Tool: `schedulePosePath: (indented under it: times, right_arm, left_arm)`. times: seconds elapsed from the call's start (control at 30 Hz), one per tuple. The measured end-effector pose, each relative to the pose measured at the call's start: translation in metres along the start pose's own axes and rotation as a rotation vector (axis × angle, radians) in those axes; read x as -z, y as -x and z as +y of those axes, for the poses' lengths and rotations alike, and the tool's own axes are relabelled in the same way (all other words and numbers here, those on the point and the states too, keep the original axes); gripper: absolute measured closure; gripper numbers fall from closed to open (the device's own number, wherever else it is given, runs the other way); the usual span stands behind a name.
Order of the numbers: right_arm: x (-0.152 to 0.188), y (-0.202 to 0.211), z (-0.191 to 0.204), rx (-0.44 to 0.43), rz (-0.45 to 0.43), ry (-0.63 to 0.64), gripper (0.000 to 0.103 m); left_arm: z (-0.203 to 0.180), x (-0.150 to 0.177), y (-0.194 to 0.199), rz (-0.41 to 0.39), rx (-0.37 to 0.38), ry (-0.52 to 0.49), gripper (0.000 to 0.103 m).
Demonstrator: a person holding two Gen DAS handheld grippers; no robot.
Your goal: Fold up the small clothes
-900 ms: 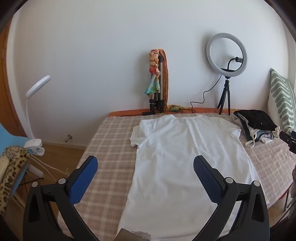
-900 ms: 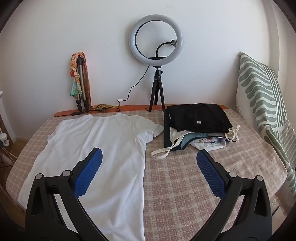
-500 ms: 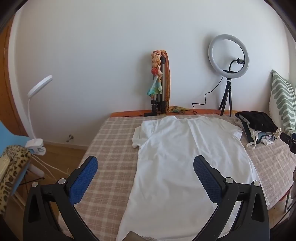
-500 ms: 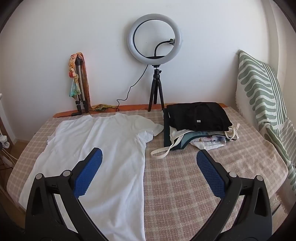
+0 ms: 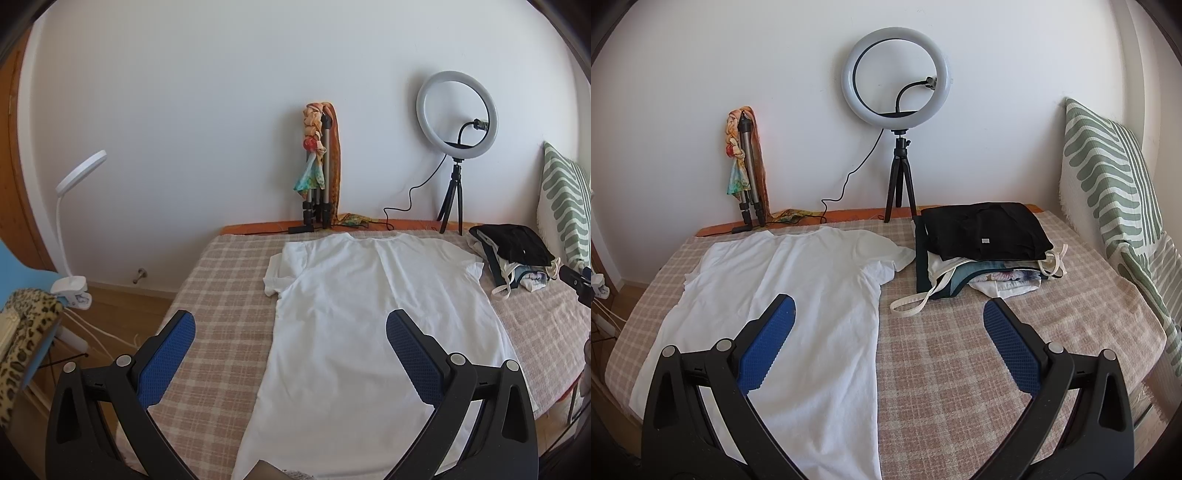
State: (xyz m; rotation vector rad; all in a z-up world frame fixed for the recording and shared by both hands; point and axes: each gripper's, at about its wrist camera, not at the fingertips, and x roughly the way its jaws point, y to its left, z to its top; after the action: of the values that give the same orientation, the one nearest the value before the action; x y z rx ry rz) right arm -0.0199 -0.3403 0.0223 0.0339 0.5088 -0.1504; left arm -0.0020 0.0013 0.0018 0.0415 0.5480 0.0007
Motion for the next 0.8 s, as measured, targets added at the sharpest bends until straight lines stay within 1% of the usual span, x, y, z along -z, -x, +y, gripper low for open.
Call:
schedulePosePath:
  times: [0.8]
  right_arm:
    - [0.0003,-0.0014,0.0008,-0.001,0.006,-0.005,0.0]
  left_arm:
    - [0.0008,-0.0013,0.001,-0.002,0.0,0.002,0.0]
